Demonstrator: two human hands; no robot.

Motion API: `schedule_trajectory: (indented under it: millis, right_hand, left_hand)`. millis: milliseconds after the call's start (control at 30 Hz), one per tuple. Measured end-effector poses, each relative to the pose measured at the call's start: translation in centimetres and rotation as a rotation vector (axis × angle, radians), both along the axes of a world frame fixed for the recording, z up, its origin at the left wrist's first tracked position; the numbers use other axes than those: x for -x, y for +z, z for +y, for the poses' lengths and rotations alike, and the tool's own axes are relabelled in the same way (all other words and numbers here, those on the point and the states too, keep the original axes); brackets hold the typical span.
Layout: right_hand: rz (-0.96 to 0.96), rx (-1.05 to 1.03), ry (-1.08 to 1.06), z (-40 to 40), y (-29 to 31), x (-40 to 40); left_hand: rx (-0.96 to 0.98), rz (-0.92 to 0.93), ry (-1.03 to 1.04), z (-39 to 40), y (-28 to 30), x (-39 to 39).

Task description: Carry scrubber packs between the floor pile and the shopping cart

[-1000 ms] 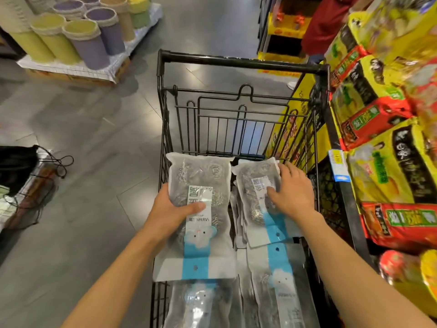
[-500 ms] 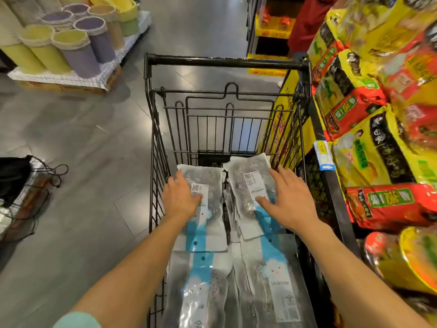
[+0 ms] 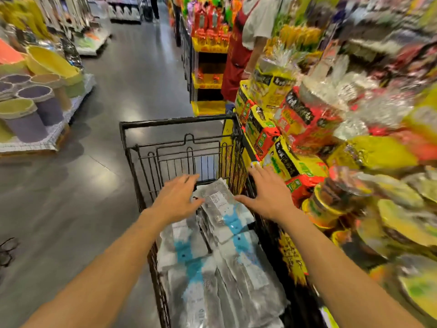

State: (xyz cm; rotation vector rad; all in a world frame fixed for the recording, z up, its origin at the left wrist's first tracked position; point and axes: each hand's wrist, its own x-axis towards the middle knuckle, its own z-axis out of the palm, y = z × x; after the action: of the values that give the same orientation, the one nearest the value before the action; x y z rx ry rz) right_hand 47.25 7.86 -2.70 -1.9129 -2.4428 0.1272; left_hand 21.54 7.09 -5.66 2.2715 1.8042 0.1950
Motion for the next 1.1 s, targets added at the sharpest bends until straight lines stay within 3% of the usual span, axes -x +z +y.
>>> schedule_trajectory:
  millis: [267, 533, 800, 1100]
  right_hand:
    - [-0.004, -0.090, -0.302, -13.9, 7.0, -2.2]
    - [0.015, -0.181, -0.707, -35.8, 11.5, -6.3]
    - [-0.057, -0.208, -1.329, -67.4, 12.2, -6.9]
    - [-0.157, -0.204, -1.952, -102.3, 12.1, 5.1]
  left_hand:
    - [-0.181, 0.021, -0.430, -3.7, 8.4, -3.8]
    - [-0.273, -0.103, -0.934, -16.1, 15.0, -15.6]
    - [-0.260, -0.275, -1.551, -41.7, 17.2, -28.9]
    - [-0.167, -0.387, -2.071, -74.1, 15.9, -32.3]
